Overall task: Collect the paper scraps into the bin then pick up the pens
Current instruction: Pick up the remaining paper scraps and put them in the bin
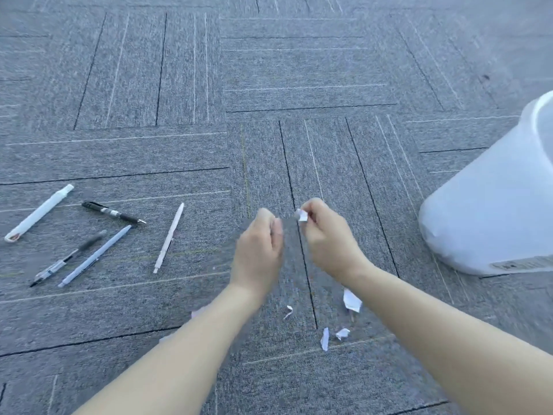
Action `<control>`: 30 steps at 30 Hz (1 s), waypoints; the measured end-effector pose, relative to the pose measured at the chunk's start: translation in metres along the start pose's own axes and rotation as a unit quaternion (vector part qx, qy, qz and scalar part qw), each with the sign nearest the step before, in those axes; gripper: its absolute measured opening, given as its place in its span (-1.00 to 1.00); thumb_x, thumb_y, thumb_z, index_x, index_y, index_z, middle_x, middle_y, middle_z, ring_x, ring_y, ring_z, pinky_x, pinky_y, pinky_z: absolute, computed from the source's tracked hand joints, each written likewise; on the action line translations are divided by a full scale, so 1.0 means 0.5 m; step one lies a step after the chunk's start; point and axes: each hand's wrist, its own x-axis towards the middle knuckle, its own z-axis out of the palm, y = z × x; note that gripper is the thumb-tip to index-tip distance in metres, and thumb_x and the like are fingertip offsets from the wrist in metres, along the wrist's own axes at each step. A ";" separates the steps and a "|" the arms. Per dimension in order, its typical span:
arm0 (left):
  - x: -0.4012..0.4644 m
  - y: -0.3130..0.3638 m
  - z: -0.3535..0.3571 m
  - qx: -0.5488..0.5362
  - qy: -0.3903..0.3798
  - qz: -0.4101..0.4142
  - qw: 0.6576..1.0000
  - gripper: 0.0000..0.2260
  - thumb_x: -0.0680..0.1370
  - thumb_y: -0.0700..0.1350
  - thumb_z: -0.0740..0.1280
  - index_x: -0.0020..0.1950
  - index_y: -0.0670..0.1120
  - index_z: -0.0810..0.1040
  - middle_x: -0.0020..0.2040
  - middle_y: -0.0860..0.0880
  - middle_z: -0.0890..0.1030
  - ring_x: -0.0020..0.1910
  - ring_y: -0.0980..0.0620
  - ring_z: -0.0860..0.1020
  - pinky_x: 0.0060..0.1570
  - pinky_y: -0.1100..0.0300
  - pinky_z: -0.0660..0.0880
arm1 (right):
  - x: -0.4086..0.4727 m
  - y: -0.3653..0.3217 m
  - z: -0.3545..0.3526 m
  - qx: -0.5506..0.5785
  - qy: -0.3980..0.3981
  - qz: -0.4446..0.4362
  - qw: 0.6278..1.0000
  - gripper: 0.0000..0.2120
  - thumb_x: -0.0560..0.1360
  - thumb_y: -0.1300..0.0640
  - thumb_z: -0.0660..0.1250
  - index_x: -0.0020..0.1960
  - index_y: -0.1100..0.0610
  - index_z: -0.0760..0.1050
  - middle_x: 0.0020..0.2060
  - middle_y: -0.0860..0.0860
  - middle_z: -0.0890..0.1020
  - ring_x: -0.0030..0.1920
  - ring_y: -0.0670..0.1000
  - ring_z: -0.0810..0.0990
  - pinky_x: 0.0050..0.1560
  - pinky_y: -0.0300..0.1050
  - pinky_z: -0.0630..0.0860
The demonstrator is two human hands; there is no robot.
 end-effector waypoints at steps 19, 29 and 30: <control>0.219 0.683 0.366 0.086 -0.412 0.136 0.897 -0.78 0.59 -0.07 0.17 -0.23 -0.09 0.43 -0.13 -0.11 0.47 -0.16 -0.09 0.42 -0.19 0.20 0.32 | -0.125 0.048 -0.637 -0.081 0.291 0.265 0.916 -0.64 0.61 0.08 0.16 -0.35 0.13 0.36 -0.39 0.05 0.44 -0.22 0.14 0.40 -0.32 -0.04 0.28; 0.213 0.578 0.276 -0.122 -0.221 0.206 0.945 -0.83 0.56 -0.16 0.23 -0.05 -0.11 0.63 -0.36 0.05 0.53 -0.45 0.14 0.40 -0.37 0.24 0.31 | -0.112 0.005 -0.584 -0.133 0.455 0.143 0.869 -0.76 0.53 0.13 0.17 -0.09 0.12 0.61 -0.28 0.00 0.65 -0.23 0.11 0.56 -0.18 -0.03 0.49; 0.207 0.552 0.258 -0.141 -0.185 0.209 0.950 -0.84 0.56 -0.15 0.24 -0.04 -0.09 0.62 -0.32 0.07 0.52 -0.41 0.16 0.42 -0.34 0.25 0.34 | -0.117 -0.004 -0.568 -0.129 0.466 0.111 0.868 -0.76 0.54 0.12 0.18 -0.10 0.14 0.61 -0.26 0.03 0.67 -0.22 0.10 0.57 -0.17 -0.03 0.50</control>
